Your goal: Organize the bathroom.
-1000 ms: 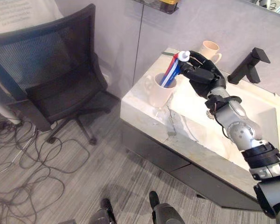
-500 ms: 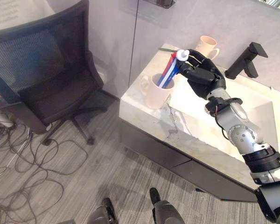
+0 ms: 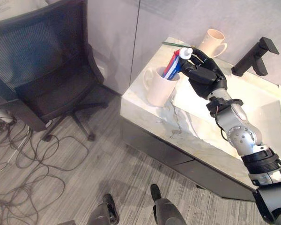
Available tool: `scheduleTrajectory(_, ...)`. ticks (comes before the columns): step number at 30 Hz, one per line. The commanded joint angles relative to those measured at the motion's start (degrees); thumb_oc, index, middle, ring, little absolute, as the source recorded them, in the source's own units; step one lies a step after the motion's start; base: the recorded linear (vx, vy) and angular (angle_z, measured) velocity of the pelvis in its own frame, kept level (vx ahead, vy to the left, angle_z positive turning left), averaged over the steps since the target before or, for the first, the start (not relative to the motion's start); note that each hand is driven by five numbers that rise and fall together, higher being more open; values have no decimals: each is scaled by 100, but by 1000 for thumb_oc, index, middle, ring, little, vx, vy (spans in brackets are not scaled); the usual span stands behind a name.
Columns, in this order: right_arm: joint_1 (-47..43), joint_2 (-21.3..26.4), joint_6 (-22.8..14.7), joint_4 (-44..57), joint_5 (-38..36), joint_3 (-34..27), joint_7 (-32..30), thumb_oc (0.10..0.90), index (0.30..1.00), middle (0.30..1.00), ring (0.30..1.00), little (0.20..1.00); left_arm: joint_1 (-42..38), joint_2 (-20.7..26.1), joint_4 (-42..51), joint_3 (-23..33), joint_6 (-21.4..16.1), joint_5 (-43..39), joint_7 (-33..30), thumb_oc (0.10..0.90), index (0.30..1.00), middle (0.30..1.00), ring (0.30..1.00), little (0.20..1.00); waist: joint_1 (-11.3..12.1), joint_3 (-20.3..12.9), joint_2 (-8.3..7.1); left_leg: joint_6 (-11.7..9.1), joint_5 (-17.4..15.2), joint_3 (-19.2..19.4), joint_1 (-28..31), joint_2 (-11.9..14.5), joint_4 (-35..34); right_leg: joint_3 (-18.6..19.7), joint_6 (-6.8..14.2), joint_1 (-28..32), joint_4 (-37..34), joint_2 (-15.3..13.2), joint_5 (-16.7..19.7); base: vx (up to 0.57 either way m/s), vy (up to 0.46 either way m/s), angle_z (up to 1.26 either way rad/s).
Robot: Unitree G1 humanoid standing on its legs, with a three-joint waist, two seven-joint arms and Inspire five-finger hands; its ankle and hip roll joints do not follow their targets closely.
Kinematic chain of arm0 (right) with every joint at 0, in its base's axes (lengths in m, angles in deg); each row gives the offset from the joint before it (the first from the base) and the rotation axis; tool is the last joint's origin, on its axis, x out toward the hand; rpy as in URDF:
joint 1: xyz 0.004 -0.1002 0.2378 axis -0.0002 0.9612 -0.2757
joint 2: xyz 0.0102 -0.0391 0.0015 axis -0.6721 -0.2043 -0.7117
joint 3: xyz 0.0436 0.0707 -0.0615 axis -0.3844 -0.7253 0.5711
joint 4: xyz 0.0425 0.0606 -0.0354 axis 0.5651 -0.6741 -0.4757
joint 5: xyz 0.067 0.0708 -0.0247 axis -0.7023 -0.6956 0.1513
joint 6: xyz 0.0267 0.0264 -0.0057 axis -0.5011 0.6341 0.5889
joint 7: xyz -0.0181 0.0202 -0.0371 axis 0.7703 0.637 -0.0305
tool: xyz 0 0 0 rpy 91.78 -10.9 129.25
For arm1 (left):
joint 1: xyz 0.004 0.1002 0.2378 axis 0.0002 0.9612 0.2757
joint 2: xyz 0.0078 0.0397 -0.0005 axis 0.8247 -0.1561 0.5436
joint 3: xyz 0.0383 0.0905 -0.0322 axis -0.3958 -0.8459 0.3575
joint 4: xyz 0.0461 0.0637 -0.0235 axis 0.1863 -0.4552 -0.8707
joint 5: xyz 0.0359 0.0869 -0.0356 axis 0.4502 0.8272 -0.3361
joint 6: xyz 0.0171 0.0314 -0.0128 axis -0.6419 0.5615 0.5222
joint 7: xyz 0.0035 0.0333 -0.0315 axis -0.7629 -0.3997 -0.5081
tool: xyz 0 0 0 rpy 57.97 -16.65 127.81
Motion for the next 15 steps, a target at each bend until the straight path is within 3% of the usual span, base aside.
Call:
scheduleTrajectory(1,-388,-185,-848,623,-25,-911,371,400,300,300,300,300,253,206,-451,-87,123,146,-185,800,900,900,900,900,62,-233,-78,-221,-261,-463,119,85,268,-212,17,-216,162,-66,313,0,0,0)
scheduleTrajectory(15,-222,-267,-889,879,102,-897,457,400,300,300,300,300,162,156,-414,-117,157,77,-271,800,900,900,900,900,60,-211,-137,-209,-277,-444,-18,164,366,-275,37,-250,149,-54,353,-19,3,-1)
